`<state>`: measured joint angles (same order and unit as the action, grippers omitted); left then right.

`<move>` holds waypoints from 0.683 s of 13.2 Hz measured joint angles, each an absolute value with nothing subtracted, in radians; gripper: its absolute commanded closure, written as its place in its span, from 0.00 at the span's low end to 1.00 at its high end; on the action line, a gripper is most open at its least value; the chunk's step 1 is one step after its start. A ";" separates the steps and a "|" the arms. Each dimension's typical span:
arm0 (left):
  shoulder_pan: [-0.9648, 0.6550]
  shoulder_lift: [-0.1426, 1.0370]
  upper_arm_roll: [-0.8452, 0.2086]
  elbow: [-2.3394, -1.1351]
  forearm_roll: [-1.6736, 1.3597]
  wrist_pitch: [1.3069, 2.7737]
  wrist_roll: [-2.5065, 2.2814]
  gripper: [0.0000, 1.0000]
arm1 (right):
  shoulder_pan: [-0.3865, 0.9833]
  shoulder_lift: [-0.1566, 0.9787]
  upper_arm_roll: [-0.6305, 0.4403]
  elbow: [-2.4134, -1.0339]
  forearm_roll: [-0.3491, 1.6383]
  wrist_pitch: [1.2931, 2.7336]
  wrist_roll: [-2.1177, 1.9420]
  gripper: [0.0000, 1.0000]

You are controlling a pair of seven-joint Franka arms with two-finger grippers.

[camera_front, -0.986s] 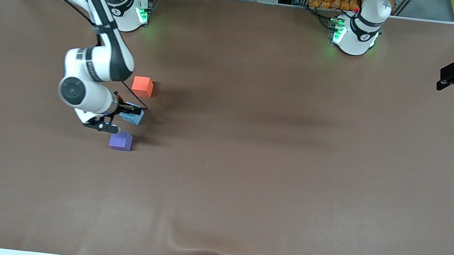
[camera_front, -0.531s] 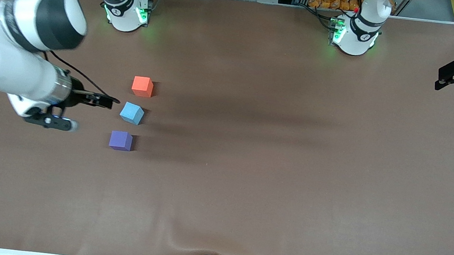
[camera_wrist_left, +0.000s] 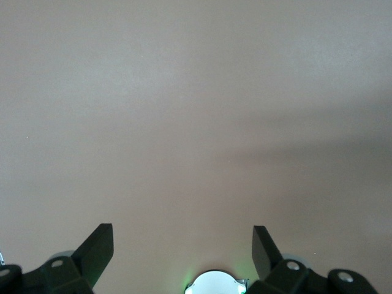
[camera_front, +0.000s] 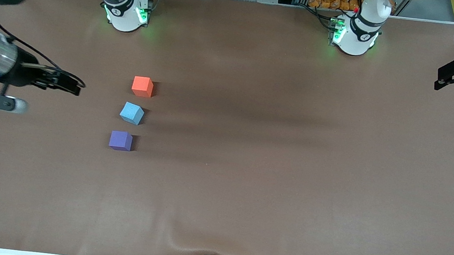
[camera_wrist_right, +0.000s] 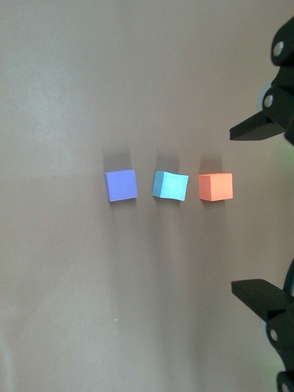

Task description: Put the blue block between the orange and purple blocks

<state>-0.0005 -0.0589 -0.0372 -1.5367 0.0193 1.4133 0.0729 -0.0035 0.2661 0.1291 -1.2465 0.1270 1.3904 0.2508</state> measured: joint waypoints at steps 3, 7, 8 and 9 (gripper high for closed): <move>-0.001 -0.059 -0.038 -1.537 0.019 1.413 0.073 0.00 | -0.189 0.264 0.279 -1.198 0.127 1.363 0.233 0.00; -0.001 -0.059 -0.038 -1.539 0.019 1.413 0.073 0.00 | -0.214 0.142 0.305 -1.196 0.083 1.314 0.231 0.00; -0.001 -0.059 -0.038 -1.539 0.019 1.413 0.073 0.00 | -0.214 0.083 0.303 -1.250 0.081 1.325 0.234 0.00; -0.001 -0.059 -0.038 -1.540 0.019 1.413 0.073 0.00 | -0.210 0.022 0.289 -1.325 0.081 1.353 0.235 0.00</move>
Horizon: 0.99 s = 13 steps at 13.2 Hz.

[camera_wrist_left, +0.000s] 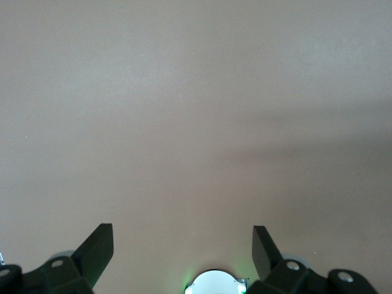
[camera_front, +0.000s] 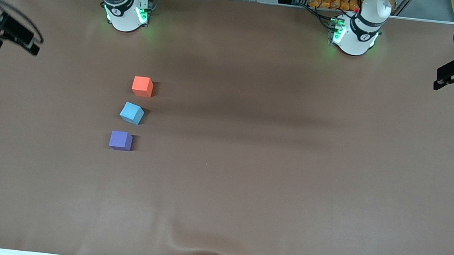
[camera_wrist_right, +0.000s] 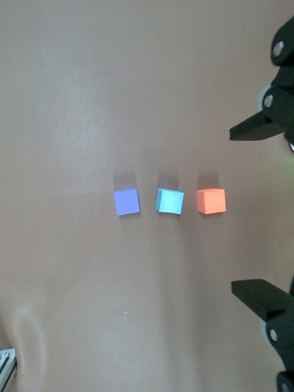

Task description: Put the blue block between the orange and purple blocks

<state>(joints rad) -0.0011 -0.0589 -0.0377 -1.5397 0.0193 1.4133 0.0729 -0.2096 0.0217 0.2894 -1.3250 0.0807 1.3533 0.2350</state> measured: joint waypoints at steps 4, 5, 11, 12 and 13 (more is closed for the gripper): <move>-0.001 -0.059 -0.038 -1.540 0.019 1.413 0.073 0.00 | -0.014 -0.100 0.045 -1.506 0.081 1.414 0.225 0.00; -0.001 -0.059 -0.037 -1.540 0.019 1.413 0.073 0.00 | 0.022 -0.100 -0.005 -1.507 0.081 1.415 0.200 0.00; 0.000 -0.059 -0.037 -1.540 0.019 1.413 0.073 0.00 | 0.039 -0.087 -0.044 -1.498 0.060 1.425 0.063 0.00; 0.000 -0.059 -0.037 -1.541 0.019 1.413 0.073 0.00 | 0.039 -0.087 -0.044 -1.497 0.056 1.424 0.063 0.00; 0.000 -0.059 -0.037 -1.541 0.019 1.413 0.073 0.00 | 0.039 -0.085 -0.045 -1.496 0.054 1.423 0.063 0.00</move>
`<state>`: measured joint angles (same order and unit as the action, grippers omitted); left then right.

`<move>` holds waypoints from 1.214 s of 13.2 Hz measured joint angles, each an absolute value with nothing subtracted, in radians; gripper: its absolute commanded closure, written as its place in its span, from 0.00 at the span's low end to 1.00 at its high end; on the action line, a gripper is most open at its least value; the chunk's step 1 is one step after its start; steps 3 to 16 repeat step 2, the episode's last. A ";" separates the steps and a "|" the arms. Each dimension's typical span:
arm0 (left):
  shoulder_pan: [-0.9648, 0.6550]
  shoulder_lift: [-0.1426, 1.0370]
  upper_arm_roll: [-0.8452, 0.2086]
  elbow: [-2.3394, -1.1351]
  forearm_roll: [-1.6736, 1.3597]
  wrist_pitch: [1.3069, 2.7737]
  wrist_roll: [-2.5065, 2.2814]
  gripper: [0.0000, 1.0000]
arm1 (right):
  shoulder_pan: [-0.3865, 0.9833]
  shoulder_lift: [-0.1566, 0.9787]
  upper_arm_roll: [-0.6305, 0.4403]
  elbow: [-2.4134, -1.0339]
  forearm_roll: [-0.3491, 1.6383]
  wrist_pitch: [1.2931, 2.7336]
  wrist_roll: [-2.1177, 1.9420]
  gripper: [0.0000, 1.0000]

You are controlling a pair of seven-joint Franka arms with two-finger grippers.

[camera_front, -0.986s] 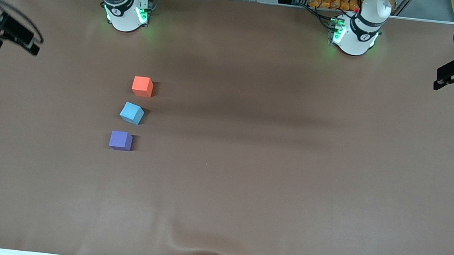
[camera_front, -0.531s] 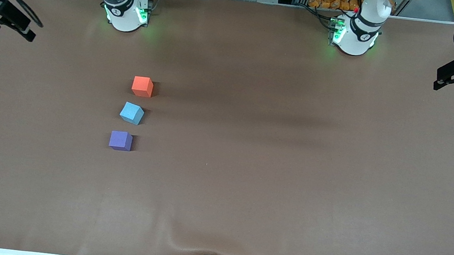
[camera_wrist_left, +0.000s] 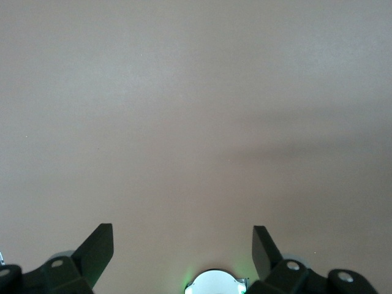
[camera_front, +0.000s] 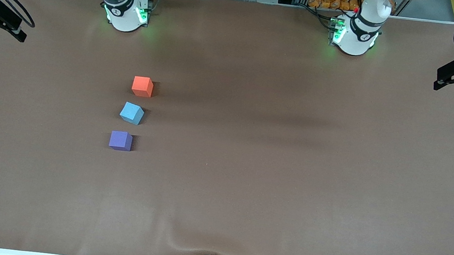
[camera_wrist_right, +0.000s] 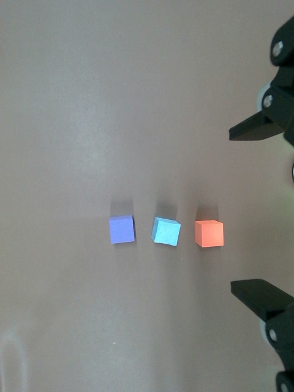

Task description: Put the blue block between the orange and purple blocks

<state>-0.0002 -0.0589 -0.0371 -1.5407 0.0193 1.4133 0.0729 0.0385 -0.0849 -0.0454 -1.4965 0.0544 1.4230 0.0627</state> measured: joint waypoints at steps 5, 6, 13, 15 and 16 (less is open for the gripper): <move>0.000 -0.059 -0.037 -1.541 0.019 1.413 0.073 0.00 | 0.038 -0.071 -0.046 -1.483 0.052 1.411 0.061 0.00; 0.000 -0.059 -0.037 -1.541 0.019 1.413 0.073 0.00 | 0.038 -0.071 -0.046 -1.483 0.052 1.411 0.061 0.00; 0.000 -0.059 -0.037 -1.541 0.019 1.413 0.073 0.00 | 0.038 -0.071 -0.046 -1.483 0.052 1.411 0.061 0.00; 0.000 -0.059 -0.037 -1.541 0.019 1.413 0.073 0.00 | 0.038 -0.071 -0.046 -1.483 0.052 1.411 0.061 0.00; 0.000 -0.059 -0.037 -1.541 0.019 1.413 0.073 0.00 | 0.038 -0.071 -0.046 -1.483 0.052 1.411 0.061 0.00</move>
